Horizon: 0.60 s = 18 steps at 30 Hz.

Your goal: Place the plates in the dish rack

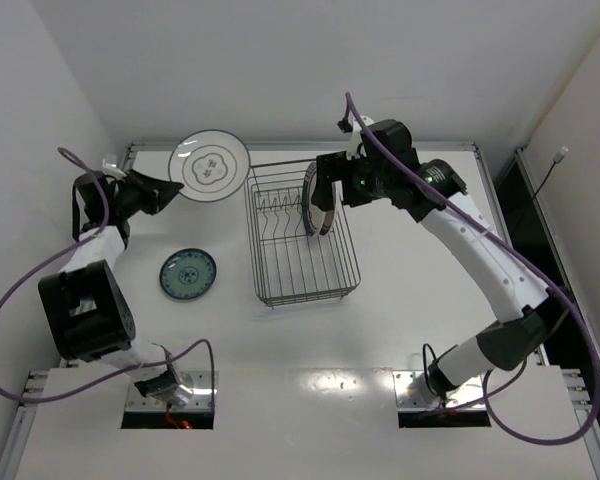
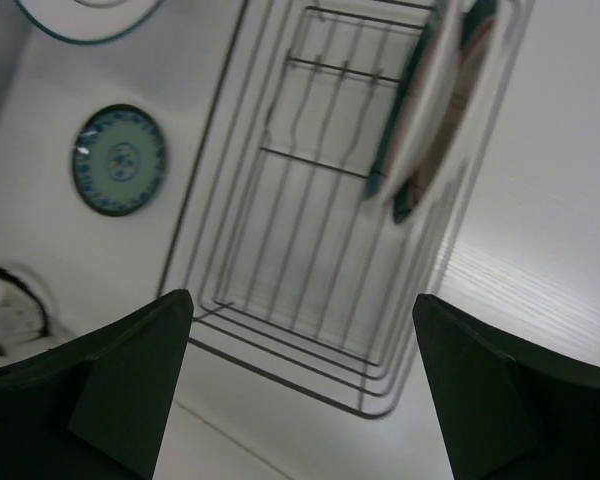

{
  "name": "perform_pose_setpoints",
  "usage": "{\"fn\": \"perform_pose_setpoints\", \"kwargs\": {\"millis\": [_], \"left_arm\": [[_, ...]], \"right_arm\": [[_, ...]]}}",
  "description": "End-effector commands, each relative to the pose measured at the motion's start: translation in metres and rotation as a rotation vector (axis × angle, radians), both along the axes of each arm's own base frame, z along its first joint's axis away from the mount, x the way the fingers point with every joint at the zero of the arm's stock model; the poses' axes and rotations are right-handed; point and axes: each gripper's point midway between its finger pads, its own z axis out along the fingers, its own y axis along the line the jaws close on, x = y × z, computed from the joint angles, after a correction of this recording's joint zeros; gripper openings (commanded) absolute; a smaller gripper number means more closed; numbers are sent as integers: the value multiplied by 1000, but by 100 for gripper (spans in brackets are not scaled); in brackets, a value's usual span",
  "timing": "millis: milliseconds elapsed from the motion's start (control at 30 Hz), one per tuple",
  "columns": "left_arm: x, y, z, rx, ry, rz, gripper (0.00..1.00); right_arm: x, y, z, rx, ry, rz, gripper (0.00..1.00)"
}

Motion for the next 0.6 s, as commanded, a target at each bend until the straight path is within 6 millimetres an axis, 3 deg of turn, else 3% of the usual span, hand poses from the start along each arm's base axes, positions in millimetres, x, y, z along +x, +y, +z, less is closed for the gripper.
{"fn": "perform_pose_setpoints", "kwargs": {"millis": [0, 33, 67, 100, 133, 200, 300, 433, 467, 533, 567], "left_arm": [[-26, -50, 57, -78, -199, -153, 0], [-32, -58, 60, -76, -207, -169, 0], [-39, -75, 59, -88, -200, -204, 0], [-48, -85, 70, -79, -230, -226, 0], [-53, -94, 73, -77, -240, -249, 0], [-67, -119, 79, -80, -252, -312, 0], [-86, -147, 84, -78, -265, -386, 0], [-99, -166, 85, -85, -263, -441, 0], [-100, -170, 80, -89, -249, -445, 0], [-107, -184, 79, -100, -242, -474, 0], [-108, -186, 73, -102, -229, -470, 0]], "right_arm": [[-1, 46, -10, 256, 144, 176, 89], [9, 48, -10, 332, 147, 167, 89], [6, 58, -10, 396, 176, 218, 89], [9, 61, -7, 439, 173, 230, 91], [10, 67, -17, 465, 196, 243, 92], [24, 70, -12, 526, 181, 245, 93], [36, 77, -35, 538, 237, 245, 94], [45, 89, -52, 585, 284, 258, 94], [50, 93, -49, 612, 277, 251, 94], [51, 97, -64, 630, 330, 244, 86], [53, 100, -66, 650, 346, 243, 75]]}}
